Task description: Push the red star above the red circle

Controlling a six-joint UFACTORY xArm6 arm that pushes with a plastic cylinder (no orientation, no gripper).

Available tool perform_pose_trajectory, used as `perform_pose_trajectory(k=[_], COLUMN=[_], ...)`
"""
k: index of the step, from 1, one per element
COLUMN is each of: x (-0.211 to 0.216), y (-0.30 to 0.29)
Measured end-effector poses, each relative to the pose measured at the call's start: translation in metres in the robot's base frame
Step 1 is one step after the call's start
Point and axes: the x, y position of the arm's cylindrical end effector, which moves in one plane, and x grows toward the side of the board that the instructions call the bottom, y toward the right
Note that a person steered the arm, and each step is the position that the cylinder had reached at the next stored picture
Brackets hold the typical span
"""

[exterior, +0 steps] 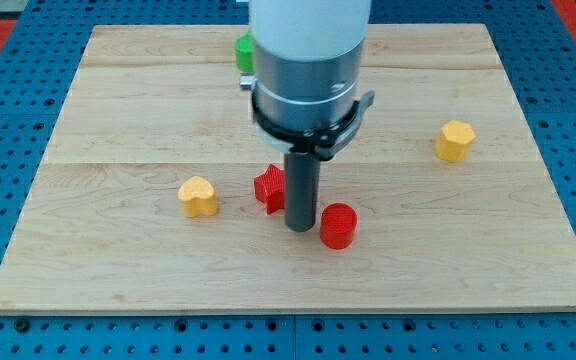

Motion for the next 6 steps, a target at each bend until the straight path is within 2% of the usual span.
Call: perform_pose_trajectory(k=[1,2,3,4,5,6], x=[0.014,-0.006,-0.048,-0.065,-0.062,-0.028], y=[-0.084,-0.104,-0.060,0.014,0.023,-0.025])
